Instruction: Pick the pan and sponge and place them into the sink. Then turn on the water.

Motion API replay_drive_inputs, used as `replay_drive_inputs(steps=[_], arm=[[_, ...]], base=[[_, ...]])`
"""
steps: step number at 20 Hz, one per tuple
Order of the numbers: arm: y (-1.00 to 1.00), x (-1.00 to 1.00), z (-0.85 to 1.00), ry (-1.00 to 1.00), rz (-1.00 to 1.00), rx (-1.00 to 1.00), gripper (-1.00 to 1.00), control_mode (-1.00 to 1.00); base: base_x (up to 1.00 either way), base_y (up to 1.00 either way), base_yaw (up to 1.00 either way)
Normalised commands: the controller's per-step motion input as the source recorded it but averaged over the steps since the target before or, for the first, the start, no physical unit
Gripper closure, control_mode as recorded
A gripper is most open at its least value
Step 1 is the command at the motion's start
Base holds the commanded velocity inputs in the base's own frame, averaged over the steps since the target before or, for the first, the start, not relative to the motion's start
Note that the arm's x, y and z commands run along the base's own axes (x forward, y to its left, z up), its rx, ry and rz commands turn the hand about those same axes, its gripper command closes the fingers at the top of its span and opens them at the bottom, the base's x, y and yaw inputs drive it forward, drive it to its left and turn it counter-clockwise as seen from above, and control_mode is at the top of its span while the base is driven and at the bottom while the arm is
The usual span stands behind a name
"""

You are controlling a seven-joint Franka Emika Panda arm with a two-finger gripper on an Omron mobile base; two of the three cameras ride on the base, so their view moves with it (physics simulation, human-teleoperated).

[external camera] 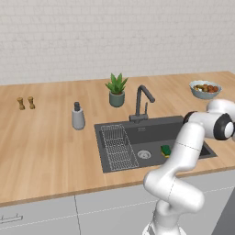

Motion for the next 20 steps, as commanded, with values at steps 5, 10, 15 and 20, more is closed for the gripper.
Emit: replay_drive_inputs(steps=[5,10,15,20], arm=[[0.20,-0.31,0.13,-0.28,0.13,0.00,1.00,-1.00],[0.37,-0.31,0.45,-0.08,0.13,-0.01,1.00,-1.00],[0.63,-0.13,0.45,0.06,0.05,-0.10,1.00,-1.00],[0.86,-0.01,0.20,0.01,0.03,-0.12,1.00,-1.00]], base=[[0.00,0.00,0.00],[0.00,0.00,0.00],[0.00,0.00,0.00],[0.00,0.00,0.00]])
